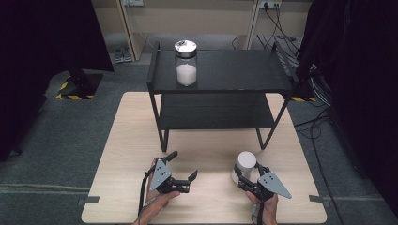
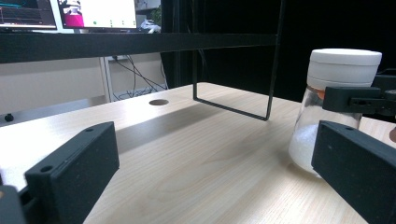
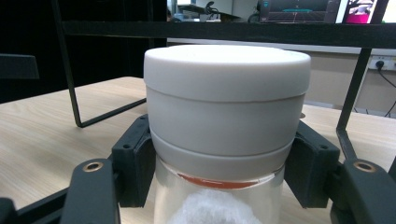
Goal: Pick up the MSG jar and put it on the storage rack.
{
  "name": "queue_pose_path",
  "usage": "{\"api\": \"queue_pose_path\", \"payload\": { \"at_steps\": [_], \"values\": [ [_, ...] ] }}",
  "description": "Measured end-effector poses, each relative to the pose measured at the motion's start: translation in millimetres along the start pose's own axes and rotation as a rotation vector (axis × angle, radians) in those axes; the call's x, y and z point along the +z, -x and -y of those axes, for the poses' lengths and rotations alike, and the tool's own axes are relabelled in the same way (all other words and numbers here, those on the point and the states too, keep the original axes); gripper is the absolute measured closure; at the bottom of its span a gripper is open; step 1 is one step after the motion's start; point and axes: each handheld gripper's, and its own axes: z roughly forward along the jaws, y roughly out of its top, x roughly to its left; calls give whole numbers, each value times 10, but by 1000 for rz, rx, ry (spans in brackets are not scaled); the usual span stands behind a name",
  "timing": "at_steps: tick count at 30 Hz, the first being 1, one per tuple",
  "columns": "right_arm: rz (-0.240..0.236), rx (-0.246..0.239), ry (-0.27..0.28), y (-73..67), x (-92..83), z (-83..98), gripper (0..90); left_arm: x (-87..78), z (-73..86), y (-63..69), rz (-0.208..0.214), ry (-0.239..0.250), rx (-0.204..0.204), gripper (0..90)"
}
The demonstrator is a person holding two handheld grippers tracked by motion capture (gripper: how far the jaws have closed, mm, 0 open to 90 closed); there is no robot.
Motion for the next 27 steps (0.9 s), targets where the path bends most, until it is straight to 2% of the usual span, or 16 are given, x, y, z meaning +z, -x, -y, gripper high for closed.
{"api": "queue_pose_path", "payload": {
  "at_steps": [14, 27],
  "values": [
    [-2, 7, 0, 14, -52, -77, 348, -5, 6, -1, -4, 1, 0, 2],
    [-7, -4, -3, 26, -116, -220, 347, -12, 5, -9, -11, 5, -1, 3]
  ]
}}
